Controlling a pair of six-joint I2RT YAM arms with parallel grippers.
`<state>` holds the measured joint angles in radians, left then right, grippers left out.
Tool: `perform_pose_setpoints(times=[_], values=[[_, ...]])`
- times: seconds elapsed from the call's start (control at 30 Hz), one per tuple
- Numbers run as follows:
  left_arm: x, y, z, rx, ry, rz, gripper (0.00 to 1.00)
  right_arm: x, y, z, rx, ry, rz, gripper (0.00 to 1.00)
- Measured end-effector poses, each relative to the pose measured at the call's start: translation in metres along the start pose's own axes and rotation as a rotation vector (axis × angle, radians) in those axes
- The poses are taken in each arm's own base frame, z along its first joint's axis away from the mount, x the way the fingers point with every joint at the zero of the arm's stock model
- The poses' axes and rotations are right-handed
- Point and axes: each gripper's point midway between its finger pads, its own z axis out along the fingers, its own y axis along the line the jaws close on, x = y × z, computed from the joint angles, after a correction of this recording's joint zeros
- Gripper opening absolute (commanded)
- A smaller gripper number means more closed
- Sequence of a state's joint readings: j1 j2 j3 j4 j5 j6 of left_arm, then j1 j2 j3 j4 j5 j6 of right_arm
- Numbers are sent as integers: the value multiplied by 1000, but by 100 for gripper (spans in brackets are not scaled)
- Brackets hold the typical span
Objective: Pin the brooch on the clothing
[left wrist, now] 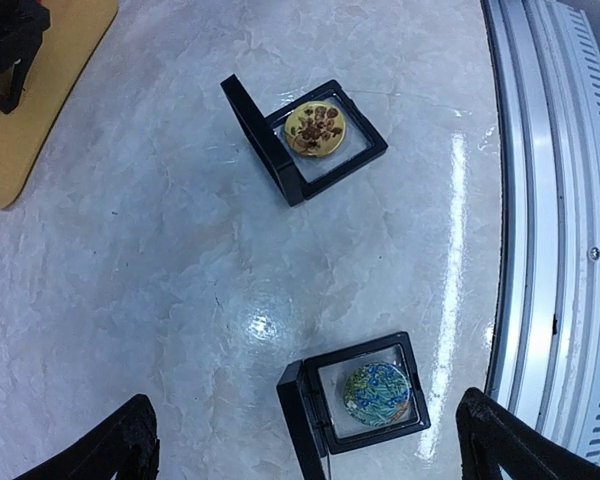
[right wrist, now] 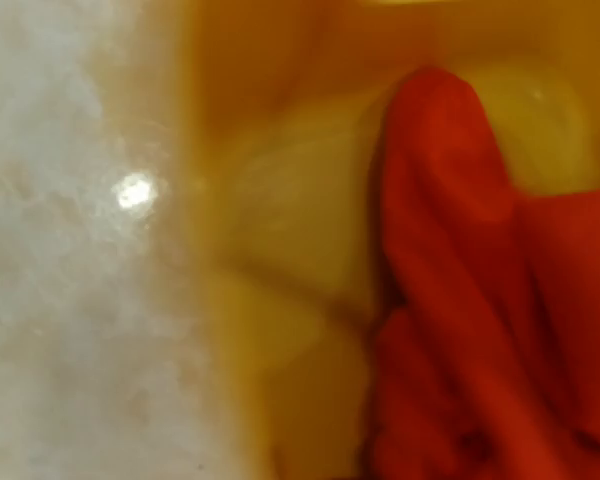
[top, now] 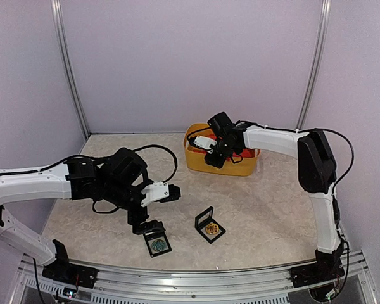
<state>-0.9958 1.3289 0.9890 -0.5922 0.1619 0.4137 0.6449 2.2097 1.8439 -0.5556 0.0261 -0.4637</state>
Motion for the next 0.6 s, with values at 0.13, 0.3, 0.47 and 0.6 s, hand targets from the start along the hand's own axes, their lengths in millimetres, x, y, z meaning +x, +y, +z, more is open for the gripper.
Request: perform_pose_setpoints(times=[0.13, 0.3, 0.47, 0.6], values=[[2, 4, -1, -22, 11, -18, 99, 12, -4, 3, 35, 39, 60, 0], [1, 7, -4, -43, 6, -54, 99, 63, -44, -20, 150, 130, 312, 0], [1, 8, -5, -45, 11, -99, 99, 142, -116, -56, 231, 144, 708, 0], [9, 12, 0, -68, 52, -131, 99, 195, -161, -79, 321, 147, 919, 17]])
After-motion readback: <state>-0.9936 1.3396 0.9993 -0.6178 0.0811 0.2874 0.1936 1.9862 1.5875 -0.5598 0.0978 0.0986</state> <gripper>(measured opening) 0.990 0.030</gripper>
